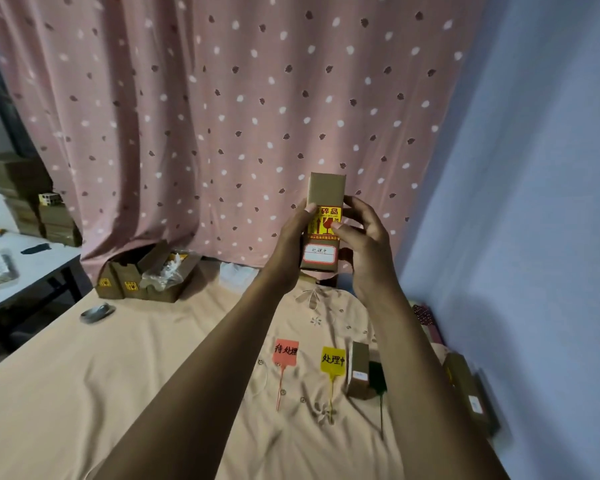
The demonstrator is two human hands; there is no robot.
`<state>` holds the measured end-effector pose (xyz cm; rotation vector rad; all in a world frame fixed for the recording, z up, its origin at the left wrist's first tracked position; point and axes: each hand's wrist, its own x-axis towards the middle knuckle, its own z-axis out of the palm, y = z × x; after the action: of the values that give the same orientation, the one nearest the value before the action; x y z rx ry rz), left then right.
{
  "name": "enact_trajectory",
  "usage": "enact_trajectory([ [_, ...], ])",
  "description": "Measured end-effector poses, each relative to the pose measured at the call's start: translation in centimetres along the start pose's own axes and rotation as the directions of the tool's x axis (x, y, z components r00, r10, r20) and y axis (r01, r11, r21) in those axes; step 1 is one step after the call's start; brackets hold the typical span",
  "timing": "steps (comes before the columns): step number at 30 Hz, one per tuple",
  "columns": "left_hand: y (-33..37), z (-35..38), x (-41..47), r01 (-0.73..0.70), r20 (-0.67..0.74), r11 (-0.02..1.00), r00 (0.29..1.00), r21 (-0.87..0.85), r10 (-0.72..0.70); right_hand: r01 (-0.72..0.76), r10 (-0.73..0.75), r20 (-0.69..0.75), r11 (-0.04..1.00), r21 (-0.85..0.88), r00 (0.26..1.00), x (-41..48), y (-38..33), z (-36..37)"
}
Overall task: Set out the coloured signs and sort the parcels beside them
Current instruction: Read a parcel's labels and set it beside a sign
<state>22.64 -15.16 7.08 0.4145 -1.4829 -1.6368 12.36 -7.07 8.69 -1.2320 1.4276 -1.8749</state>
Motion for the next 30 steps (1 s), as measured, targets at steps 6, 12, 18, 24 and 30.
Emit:
enact_trajectory([
  [6,1.9,0.4,-0.6,-0.068,0.027,0.997,0.997,-0.031,0.069,0.072,-0.075,0.065,0.997,0.035,0.995,-0.6,-1.2,-1.1],
  [12,3.7,1.5,-0.9,-0.116,0.047,0.993,0.992,-0.026,0.117,0.029,-0.036,0.095,0.997,0.075,0.995,-1.1,-2.4,-1.8],
  [18,3.8,2.1,-1.2,-0.142,0.05,0.99,0.989,-0.015,0.142,0.0,-0.024,0.163,0.99,0.143,0.986,-2.2,-3.3,-2.5],
  [24,3.6,2.6,-1.9,-0.2,0.044,0.978,0.979,0.064,0.198,-0.022,0.0,0.151,0.989,0.147,0.989,-2.9,-3.3,-2.9],
  [30,3.4,2.9,-1.7,-0.247,0.018,0.965,0.969,0.089,0.247,-0.038,0.031,0.047,0.985,0.166,0.998,-2.8,-3.4,-2.1],
])
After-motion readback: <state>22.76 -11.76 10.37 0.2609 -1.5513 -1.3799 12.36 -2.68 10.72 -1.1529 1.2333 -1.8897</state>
